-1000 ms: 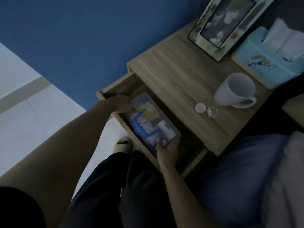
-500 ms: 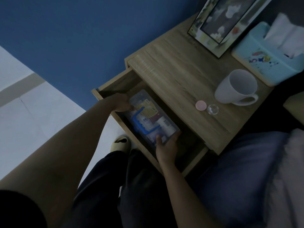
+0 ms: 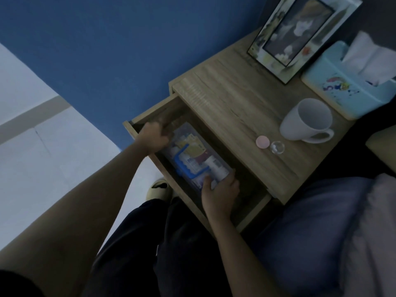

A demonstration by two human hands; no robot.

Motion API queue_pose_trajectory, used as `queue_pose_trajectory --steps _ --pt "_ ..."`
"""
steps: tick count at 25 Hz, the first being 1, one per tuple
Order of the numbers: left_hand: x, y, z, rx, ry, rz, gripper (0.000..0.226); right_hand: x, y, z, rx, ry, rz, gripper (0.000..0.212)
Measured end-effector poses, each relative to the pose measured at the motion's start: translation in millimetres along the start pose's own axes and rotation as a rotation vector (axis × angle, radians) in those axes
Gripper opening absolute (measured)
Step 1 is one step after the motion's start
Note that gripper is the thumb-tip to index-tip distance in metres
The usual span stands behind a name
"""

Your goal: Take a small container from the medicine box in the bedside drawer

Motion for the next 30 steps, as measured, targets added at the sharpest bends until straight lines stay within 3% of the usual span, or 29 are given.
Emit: queue_pose_trajectory --steps 3,5,8,10,13,20,30 --pt "-27.7 27.9 -34.2 0.573 0.265 -0.06 0.041 -46.2 -2.9 -19.4 0.128 0.064 -0.324 0.059" --pt "-59.5 47.9 -31.4 0.704 0.453 -0.304 0.045 -74.1 -21.1 -17.5 0.075 0.109 -0.511 0.059" --pt "-81.4 66.5 2.3 0.551 0.611 -0.624 0.041 -92.1 -61.7 -6.4 -0.097 0.312 -0.689 0.064" --pt "-76.8 66.8 18.6 0.46 0.706 -0.665 0.041 -84.4 -83.5 0.5 -0.24 0.423 -0.703 0.07" --pt "-67.3 55.3 23.3 0.441 0.837 -0.664 0.051 -69.7 -91.8 8.8 -0.351 0.476 -0.719 0.075" --pt "-26.4 11.1 50.1 0.195 1.093 -0.479 0.055 -69.2 -91.5 10.1 -0.305 0.455 -0.731 0.072" --pt "45.4 -41.8 67.9 -0.11 1.009 -0.351 0.076 -69.8 -87.7 9.4 -0.252 0.412 -0.755 0.072"
Point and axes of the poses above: each hand's wrist, its own y-axis away from the middle knuckle, its own z-axis out of the palm, x = y × z, the point moved 8 cm from there along -y, towards the middle knuckle, and after that the axes turned 7 degrees about x, right-handed, at the moved point
